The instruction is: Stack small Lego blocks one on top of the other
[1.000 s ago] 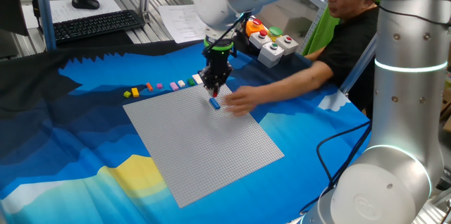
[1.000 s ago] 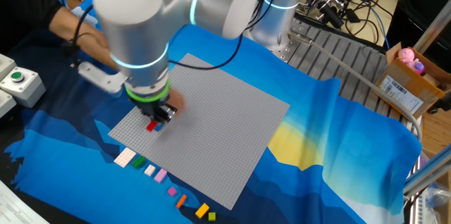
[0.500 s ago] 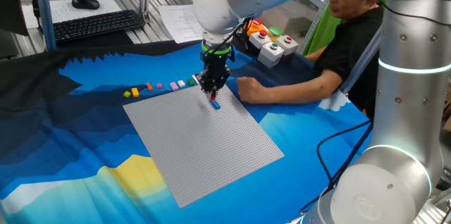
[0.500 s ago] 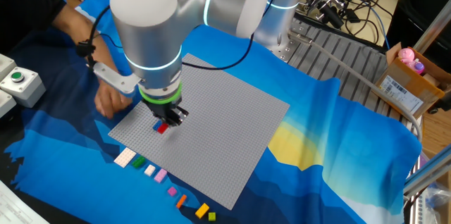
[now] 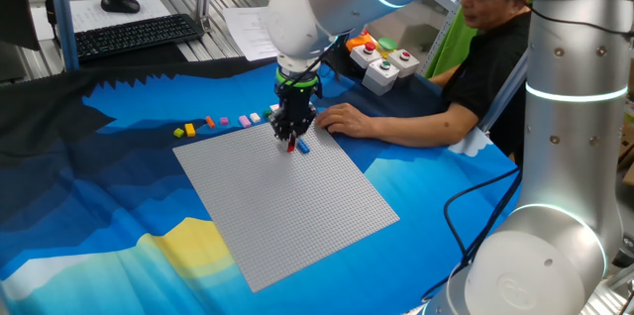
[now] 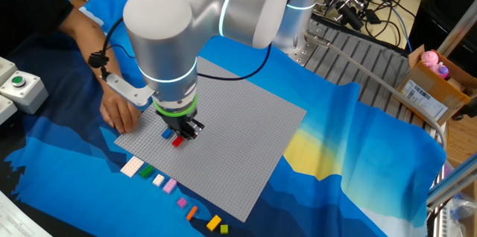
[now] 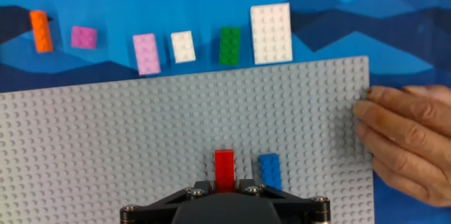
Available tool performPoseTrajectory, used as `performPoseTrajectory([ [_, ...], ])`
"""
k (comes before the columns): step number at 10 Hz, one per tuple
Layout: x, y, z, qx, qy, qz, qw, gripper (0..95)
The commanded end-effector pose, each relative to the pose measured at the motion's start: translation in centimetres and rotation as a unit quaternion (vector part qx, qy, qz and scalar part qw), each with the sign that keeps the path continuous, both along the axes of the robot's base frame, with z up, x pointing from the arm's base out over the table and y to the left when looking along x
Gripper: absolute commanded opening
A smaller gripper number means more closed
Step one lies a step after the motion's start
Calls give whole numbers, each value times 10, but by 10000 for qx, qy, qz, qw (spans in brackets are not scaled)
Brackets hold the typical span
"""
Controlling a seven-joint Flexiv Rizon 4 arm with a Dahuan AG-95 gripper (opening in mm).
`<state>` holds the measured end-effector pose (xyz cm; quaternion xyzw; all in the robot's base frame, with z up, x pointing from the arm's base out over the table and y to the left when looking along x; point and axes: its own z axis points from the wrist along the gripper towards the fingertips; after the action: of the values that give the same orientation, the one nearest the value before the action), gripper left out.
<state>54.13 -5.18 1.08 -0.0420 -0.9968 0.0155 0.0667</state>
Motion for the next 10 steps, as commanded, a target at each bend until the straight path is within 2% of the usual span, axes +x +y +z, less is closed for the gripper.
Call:
performPoseTrajectory([
  [1,-3,1,-6,15,-18,-14,10000,0],
  [7,-2,3,-9,15,-29,-16,10000,0],
  [9,8,5,-5,0,-8,-25,10000,0],
  [10,9,5,-5,-23,-9,-24,10000,0],
])
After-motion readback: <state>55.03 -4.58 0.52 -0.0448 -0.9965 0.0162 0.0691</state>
